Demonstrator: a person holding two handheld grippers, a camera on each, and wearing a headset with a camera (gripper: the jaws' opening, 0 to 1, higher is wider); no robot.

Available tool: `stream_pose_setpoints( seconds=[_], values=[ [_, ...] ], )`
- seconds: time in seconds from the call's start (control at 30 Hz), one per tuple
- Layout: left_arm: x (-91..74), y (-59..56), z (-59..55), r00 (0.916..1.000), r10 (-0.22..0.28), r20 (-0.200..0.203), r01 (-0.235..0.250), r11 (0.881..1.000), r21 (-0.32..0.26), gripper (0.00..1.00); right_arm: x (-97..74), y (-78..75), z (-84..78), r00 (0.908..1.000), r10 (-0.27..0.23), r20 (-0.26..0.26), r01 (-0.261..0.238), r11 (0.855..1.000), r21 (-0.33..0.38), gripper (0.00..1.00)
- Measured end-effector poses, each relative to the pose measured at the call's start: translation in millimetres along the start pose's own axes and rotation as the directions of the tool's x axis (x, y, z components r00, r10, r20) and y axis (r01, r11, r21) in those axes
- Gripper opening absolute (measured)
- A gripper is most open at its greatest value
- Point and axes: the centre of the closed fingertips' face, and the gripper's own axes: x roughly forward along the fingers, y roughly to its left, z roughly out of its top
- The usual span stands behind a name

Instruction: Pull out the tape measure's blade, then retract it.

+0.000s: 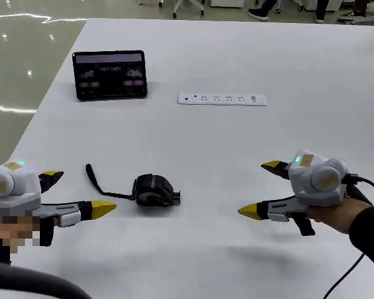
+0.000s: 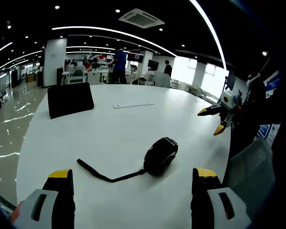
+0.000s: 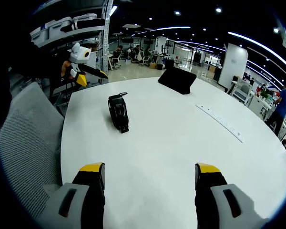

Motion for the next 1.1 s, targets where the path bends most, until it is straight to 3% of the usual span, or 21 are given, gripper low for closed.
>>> stream_pose_setpoints(
  seconds=[0.27, 0.37, 0.6, 0.77, 1.1],
  values=[
    [-18.8, 2.4, -2.9, 1.0, -0.008, 0.002, 0.008, 1.0, -0.011, 1.0, -35.7, -12.1, -31.8, 0.9976, -0.065, -0.021, 0.066, 0.996, 0.061, 0.78],
    [-24.5, 7.8, -5.8, 1.0, 0.002, 0.004, -0.002, 1.0, -0.006, 1.0, -49.5, -19.4, -47.6, 0.9937, -0.107, -0.03, 0.11, 0.987, 0.119, 0.79],
    [-40.0, 17.4, -10.5, 0.9995, 0.029, 0.01, -0.029, 1.0, 0.0, 1.0, -70.3, -19.8, -72.8, 0.9884, -0.14, -0.059, 0.147, 0.978, 0.151, 0.82],
    [-49.0, 19.8, -13.5, 0.9993, 0.035, 0.008, -0.035, 0.999, -0.006, 1.0, -81.6, -17.7, -77.6, 0.9854, -0.152, -0.076, 0.163, 0.973, 0.161, 0.82],
    [-53.9, 20.2, -20.6, 0.9993, 0.034, -0.014, -0.034, 0.999, -0.017, 1.0, -84.3, -16.3, -79.2, 0.9847, -0.159, -0.072, 0.169, 0.969, 0.18, 0.83]
  ],
)
